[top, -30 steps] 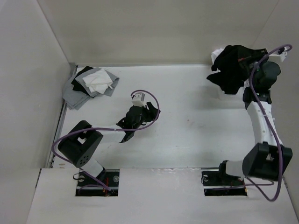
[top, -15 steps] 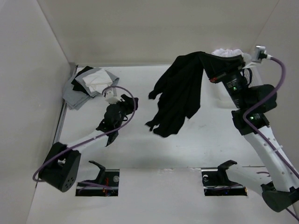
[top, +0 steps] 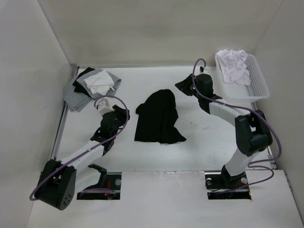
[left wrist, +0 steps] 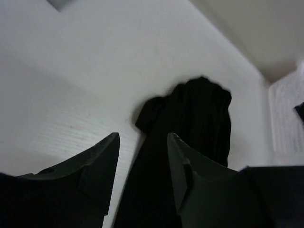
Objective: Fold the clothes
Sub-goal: Move the tank top to the center of the board, then flatten the tank top out
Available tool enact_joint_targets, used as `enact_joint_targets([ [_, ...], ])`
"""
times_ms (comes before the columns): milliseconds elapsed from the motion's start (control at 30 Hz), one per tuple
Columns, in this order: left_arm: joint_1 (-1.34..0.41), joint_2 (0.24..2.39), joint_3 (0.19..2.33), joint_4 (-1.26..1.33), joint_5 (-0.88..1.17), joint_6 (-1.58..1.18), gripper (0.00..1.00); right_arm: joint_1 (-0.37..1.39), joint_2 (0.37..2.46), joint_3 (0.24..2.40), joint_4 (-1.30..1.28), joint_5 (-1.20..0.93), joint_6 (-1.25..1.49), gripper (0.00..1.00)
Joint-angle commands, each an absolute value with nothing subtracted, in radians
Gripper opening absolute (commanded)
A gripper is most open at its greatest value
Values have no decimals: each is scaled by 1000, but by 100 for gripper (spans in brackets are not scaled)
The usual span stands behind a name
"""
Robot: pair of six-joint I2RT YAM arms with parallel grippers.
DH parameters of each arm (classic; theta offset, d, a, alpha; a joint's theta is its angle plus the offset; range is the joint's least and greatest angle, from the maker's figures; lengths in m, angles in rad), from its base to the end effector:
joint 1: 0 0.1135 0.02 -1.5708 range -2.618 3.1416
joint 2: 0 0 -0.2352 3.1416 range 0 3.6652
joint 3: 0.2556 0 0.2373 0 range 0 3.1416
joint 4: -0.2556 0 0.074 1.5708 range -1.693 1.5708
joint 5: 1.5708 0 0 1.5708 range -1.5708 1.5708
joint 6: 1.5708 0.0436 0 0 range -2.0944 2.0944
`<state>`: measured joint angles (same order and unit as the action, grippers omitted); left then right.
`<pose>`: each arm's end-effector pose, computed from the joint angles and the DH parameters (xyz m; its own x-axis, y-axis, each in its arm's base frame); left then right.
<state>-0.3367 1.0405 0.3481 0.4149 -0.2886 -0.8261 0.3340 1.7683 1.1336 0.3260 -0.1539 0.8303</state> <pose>0.2188 -0.0634 0.1843 -0.2182 -0.6705 -0.7092 -0.1506 0.7411 -0.6543 0.3740 0.1368 0.2207 -0.5346 0.5866 -0.6084 -0.0998 0.6711 0.7347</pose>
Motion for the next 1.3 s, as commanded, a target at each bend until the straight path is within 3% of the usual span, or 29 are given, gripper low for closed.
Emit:
enact_joint_targets([
  [0, -501, 1129, 380, 344, -285, -750, 39, 395, 1560, 964, 356, -60, 769, 21],
  [33, -560, 1153, 390, 316, -288, -729, 34, 428, 1502, 863, 324, -10, 762, 4],
  [133, -692, 1205, 413, 231, -355, -715, 31, 507, 1413, 706, 214, 81, 756, 0],
  [200, -757, 1232, 419, 193, -428, -716, 33, 565, 1350, 615, 146, 149, 764, 6],
  [267, -809, 1252, 433, 129, -506, -735, 39, 634, 1258, 516, 57, 247, 800, 27],
  [400, -852, 1244, 439, 71, -604, -744, 44, 702, 1167, 437, -50, 322, 856, 40],
  [600, -958, 1279, 518, 78, -632, -709, 44, 731, 1250, 472, -57, 311, 859, 43],
  [700, -1007, 1305, 567, 170, -614, -657, 49, 735, 1265, 476, -40, 302, 868, 42],
  [800, -996, 1363, 595, 221, -524, -652, 50, 737, 1279, 463, -2, 270, 871, 26],
  [967, -978, 1482, 646, 222, -446, -652, 49, 736, 1273, 446, 28, 253, 887, 12],
  [1067, -987, 1506, 664, 230, -434, -649, 50, 734, 1258, 433, 49, 252, 896, 8],
  [1267, -995, 1560, 693, 212, -425, -644, 31, 734, 1256, 431, 64, 250, 882, 3],
])
